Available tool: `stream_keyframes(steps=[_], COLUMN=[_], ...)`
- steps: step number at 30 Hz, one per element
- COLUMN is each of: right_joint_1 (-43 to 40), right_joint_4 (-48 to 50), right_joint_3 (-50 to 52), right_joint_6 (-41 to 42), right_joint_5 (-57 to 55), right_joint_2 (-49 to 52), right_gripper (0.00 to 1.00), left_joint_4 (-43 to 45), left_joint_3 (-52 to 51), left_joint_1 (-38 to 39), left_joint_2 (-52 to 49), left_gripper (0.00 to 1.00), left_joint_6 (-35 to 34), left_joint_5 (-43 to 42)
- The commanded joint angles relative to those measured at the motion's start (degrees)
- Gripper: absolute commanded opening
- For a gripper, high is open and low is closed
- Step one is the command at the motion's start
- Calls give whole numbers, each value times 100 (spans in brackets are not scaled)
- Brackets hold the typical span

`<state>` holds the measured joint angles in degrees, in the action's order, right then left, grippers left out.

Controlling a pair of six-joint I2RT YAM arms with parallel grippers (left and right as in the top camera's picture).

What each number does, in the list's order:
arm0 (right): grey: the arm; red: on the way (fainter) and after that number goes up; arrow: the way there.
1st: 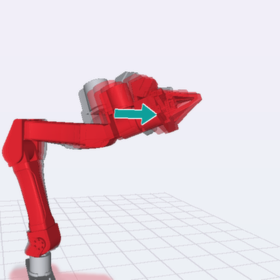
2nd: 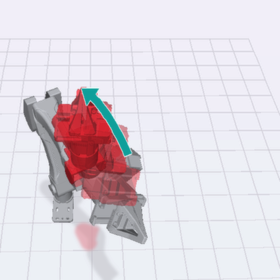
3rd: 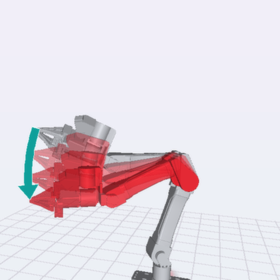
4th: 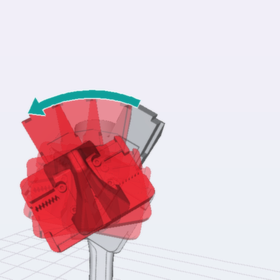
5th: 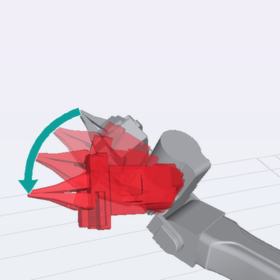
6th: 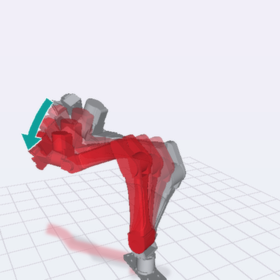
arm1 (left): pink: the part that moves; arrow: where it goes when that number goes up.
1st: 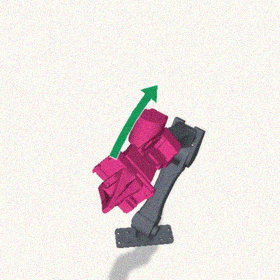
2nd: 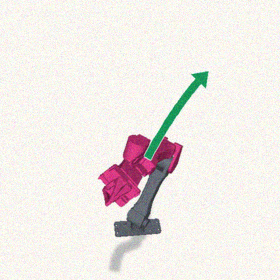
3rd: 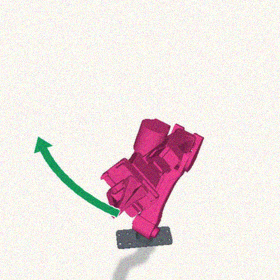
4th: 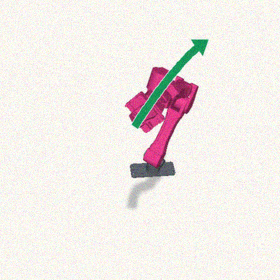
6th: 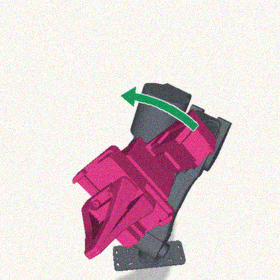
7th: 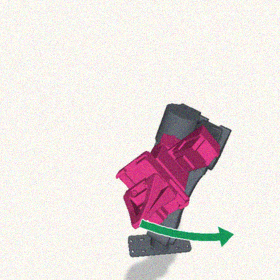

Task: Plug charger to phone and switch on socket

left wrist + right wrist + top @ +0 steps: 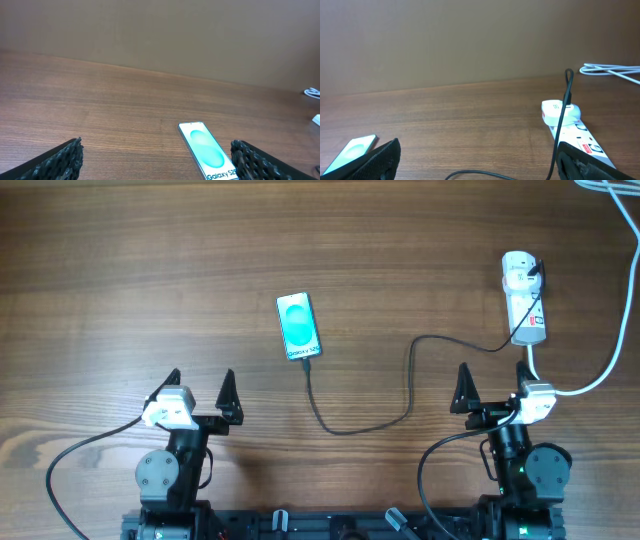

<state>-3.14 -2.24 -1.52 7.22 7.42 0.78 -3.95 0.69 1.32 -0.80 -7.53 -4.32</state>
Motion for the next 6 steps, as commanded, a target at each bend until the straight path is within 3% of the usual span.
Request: stream_keyframes(steps=[1,6], right_joint_1=[35,35], right_joint_4=[28,28], right_joint_3=[11,11], right_joint_6=[-107,-107], right_joint_5=[-11,-11], right_joint_2=[-50,-50], right_gripper=[100,100], left_joint_4=[-20,-22], left_joint_3=[-33,-33], left_joint_1=[-15,-17], left_joint_2=[63,63], left_gripper=[100,100], left_joint_6=[114,114], left_joint_5=[57,57])
